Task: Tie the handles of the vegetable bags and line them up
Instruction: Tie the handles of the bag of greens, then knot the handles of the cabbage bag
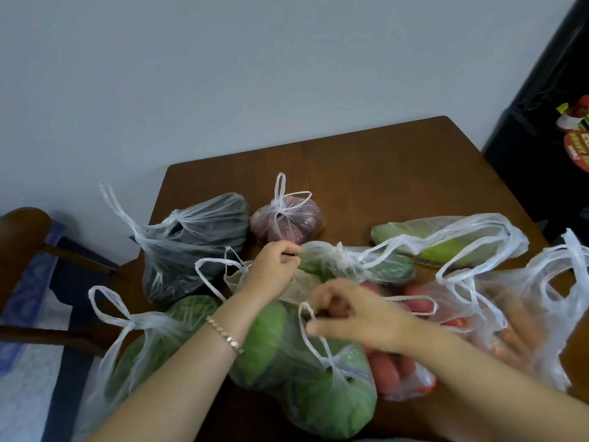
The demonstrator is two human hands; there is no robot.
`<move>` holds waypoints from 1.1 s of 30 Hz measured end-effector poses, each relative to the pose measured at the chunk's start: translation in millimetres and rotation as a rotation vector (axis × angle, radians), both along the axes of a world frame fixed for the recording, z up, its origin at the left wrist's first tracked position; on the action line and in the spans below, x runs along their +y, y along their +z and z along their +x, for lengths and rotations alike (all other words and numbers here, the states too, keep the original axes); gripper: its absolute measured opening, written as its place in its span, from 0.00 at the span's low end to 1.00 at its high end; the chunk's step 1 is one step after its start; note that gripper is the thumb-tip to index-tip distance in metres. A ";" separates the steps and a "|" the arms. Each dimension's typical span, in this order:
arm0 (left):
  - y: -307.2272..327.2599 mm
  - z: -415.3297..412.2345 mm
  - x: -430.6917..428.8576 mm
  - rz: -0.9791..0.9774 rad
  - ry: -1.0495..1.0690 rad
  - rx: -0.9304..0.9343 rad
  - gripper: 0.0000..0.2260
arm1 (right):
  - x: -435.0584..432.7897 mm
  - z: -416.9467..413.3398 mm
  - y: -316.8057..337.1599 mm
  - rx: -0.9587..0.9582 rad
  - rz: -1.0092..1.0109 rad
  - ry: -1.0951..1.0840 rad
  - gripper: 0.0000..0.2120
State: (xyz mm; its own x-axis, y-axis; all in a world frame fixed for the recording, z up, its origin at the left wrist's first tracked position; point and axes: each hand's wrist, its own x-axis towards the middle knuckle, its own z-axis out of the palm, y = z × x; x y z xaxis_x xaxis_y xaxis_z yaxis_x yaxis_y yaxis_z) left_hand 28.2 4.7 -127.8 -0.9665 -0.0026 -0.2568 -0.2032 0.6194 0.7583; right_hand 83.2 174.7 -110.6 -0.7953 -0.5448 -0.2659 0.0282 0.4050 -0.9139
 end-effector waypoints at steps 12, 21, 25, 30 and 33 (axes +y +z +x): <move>15.9 63.4 -20.6 -0.695 -0.558 -0.176 0.22 | 7.3 -11.0 -8.4 -0.219 -0.139 -0.535 0.24; 57.2 39.2 -60.1 -1.329 -0.165 -0.127 0.09 | 7.1 -10.3 20.3 -0.188 -0.006 -0.366 0.21; 73.5 25.3 -61.3 -0.750 -0.106 -0.271 0.13 | 2.3 -9.4 25.0 -0.194 0.027 -0.341 0.20; 92.7 26.6 -35.5 0.269 0.309 -0.233 0.16 | 8.0 -3.2 28.0 -0.236 -0.077 -0.340 0.19; 95.0 32.3 -28.2 0.398 0.406 -0.251 0.12 | 13.6 1.6 24.8 -0.151 -0.100 -0.316 0.21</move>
